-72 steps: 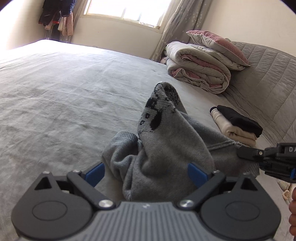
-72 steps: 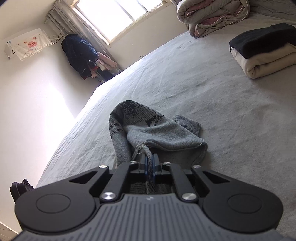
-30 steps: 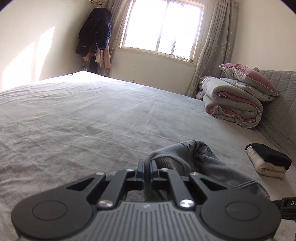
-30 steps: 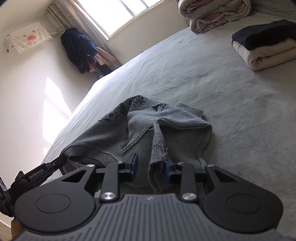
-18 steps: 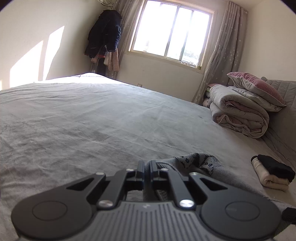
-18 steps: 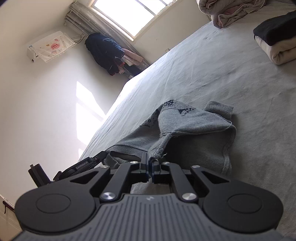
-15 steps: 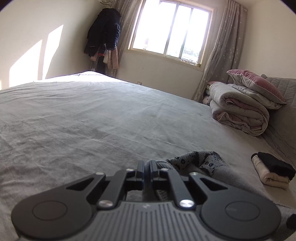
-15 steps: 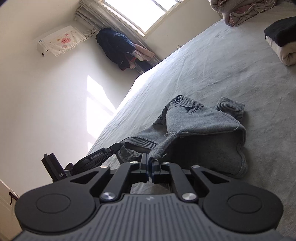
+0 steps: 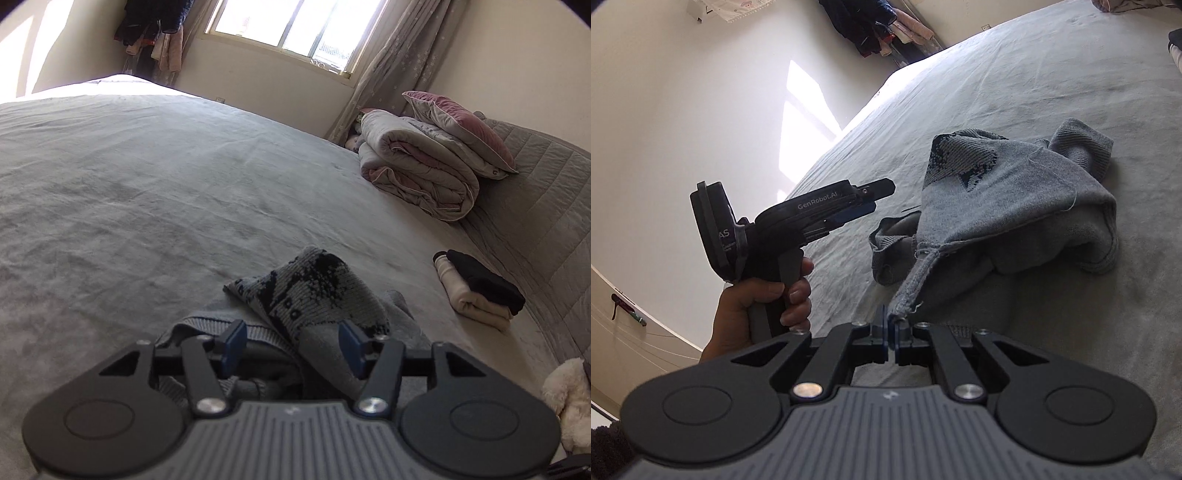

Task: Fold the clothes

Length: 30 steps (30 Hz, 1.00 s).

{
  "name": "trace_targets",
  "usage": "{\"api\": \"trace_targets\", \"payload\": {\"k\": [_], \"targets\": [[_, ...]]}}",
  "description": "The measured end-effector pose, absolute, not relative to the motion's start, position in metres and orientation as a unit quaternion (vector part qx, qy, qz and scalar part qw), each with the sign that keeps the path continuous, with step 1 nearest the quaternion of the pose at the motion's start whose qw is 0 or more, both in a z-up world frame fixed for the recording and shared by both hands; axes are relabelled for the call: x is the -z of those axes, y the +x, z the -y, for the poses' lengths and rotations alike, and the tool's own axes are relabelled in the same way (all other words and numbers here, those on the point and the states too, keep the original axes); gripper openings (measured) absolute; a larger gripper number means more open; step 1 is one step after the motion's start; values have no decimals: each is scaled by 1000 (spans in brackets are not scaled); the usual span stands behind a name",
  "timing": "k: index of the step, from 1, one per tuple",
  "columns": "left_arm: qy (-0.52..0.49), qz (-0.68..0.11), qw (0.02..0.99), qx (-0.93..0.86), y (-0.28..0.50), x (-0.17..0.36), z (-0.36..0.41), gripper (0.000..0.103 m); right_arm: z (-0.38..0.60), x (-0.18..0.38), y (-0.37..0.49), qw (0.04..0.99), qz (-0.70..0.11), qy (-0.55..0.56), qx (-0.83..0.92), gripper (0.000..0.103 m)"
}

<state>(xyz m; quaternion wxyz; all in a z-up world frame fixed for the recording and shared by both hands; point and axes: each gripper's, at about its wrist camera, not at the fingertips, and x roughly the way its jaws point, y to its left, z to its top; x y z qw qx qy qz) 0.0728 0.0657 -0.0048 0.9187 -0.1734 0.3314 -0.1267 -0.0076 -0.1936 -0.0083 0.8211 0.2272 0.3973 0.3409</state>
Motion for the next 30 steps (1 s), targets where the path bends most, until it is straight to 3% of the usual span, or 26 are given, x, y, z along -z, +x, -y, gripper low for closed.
{"api": "trace_targets", "payload": {"k": [9, 13, 14, 16, 17, 19, 20, 30], "targets": [[-212, -364, 895, 151, 88, 27, -36, 57, 186, 21, -1, 819, -431, 202, -320, 7], [-200, -369, 896, 143, 93, 31, -30, 29, 187, 26, 3, 821, -444, 196, -302, 14], [-195, -369, 898, 140, 93, 32, -28, 17, 189, 26, 3, 821, -448, 195, -296, 14], [-183, -365, 903, 135, 92, 31, -25, 6, 196, 27, 5, 822, -454, 198, -280, 17], [-179, -359, 906, 136, 90, 29, -23, 5, 200, 28, 6, 825, -453, 200, -271, 21], [-170, -343, 912, 146, 86, 25, -21, 5, 208, 27, 7, 836, -444, 205, -250, 62], [-166, -334, 915, 153, 84, 22, -19, 4, 212, 26, 6, 842, -436, 206, -240, 67], [-65, -287, 918, 266, 48, 12, 15, 4, 242, 11, 9, 880, -378, 225, -178, 67]]}}
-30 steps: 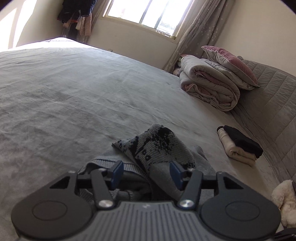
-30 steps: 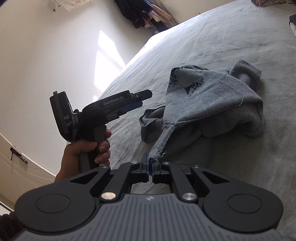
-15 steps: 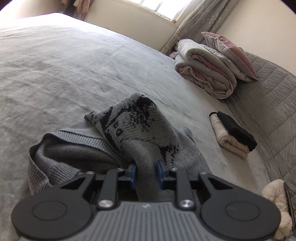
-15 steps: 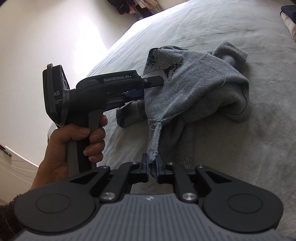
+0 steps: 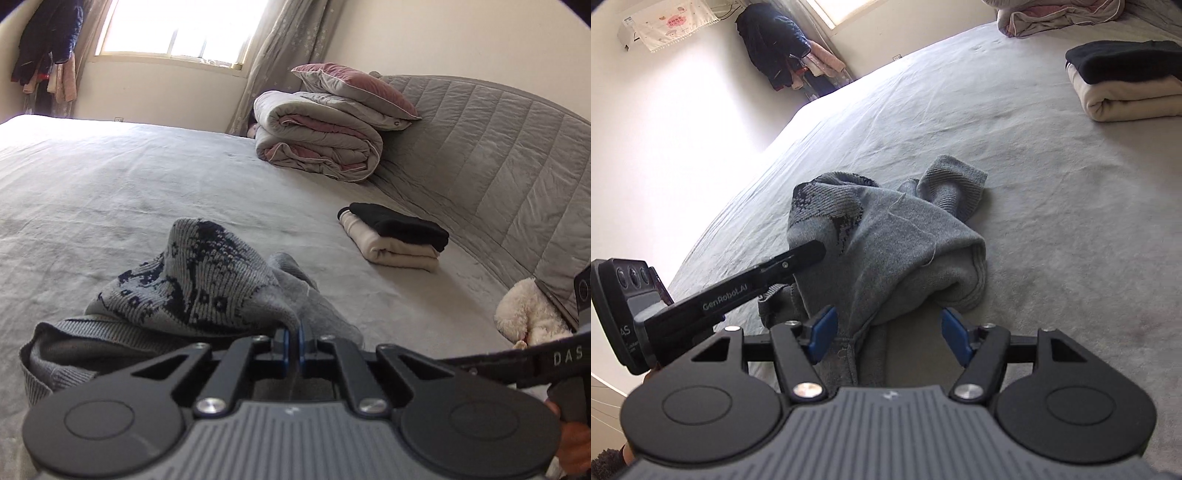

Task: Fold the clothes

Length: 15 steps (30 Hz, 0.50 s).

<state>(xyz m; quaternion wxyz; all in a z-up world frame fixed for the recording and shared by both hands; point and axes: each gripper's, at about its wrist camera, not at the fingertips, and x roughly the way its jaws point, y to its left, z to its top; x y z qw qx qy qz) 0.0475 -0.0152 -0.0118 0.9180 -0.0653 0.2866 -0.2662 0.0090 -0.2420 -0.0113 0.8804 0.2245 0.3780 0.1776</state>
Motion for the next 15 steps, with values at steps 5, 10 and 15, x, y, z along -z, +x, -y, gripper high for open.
{"api": "trace_targets", "payload": {"k": [5, 10, 15], "targets": [[-21, -294, 897, 328, 21, 25, 34, 4, 245, 2, 9, 896, -348, 219, -168, 67], [35, -301, 866, 399, -12, 38, 53, 4, 234, 0, 13, 903, -338, 200, -176, 67], [73, -324, 853, 403, -26, 55, 56, 5, 213, -2, 20, 908, -330, 174, -191, 67]]}}
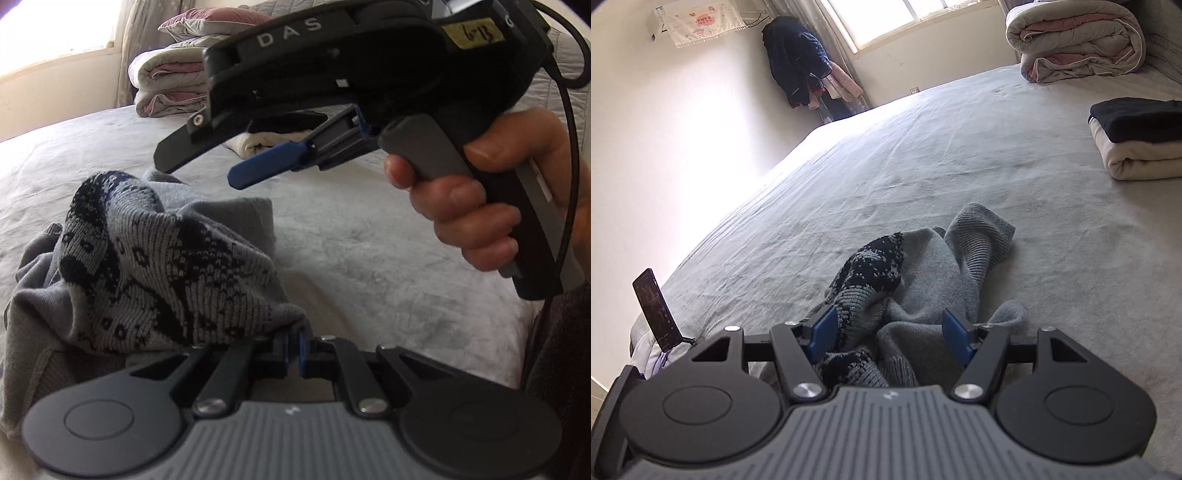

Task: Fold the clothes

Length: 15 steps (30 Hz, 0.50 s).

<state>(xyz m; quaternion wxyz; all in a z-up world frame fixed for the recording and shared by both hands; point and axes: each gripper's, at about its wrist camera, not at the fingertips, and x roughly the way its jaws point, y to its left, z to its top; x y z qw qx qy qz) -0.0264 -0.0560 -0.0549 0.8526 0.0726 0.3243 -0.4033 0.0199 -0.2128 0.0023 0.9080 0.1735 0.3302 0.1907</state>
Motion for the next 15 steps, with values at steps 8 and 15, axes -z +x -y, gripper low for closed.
{"api": "trace_targets", "payload": {"k": [8, 15], "targets": [[45, -339, 844, 412, -37, 51, 32, 28, 182, 4, 32, 911, -332, 146, -195, 67], [42, -344, 859, 377, -45, 52, 7, 58, 170, 11, 36, 919, -327, 108, -192, 59]]}}
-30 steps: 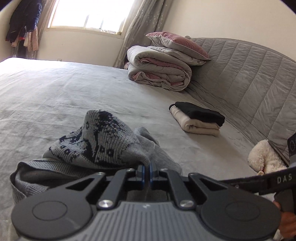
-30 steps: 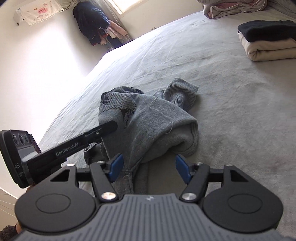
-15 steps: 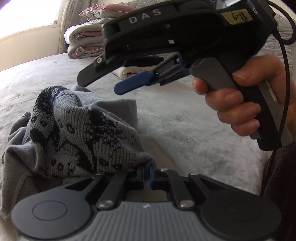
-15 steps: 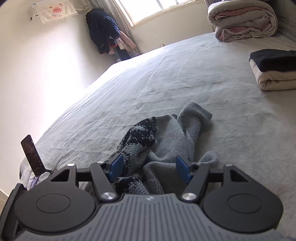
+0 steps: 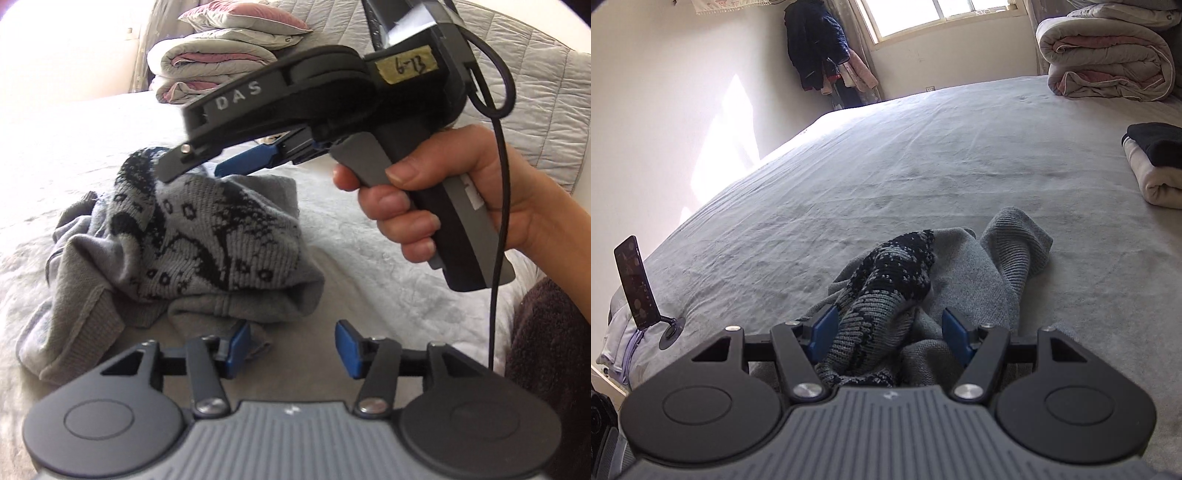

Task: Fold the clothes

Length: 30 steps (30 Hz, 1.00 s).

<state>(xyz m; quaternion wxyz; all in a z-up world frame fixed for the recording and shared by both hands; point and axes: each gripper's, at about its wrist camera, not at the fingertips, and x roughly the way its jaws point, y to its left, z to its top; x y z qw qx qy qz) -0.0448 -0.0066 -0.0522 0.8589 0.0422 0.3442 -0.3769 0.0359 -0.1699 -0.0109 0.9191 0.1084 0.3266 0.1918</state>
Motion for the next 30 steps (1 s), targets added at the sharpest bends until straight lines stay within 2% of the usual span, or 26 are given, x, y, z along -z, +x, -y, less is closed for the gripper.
{"api": "trace_targets", "payload": {"k": [1, 3, 4, 8, 16, 25, 30], "targets": [[38, -347, 862, 368, -44, 53, 2, 60, 168, 12, 37, 920, -327, 99, -191, 48], [16, -358, 868, 345, -38, 55, -8, 61, 167, 15, 38, 921, -330, 87, -189, 35], [0, -364, 870, 334, -34, 55, -14, 64, 168, 15, 38, 921, -332, 84, -186, 25], [-73, -385, 872, 292, -20, 58, -36, 70, 180, 15, 40, 919, -347, 85, -169, 8], [-180, -399, 868, 234, -1, 63, -64, 73, 201, 8, 24, 920, -349, 75, -162, 5], [-296, -395, 844, 207, 19, 73, -77, 74, 214, 30, 9, 896, -399, 84, -178, 5], [-322, -380, 843, 202, 23, 73, -69, 74, 215, 36, -1, 883, -417, 89, -197, 5]]}}
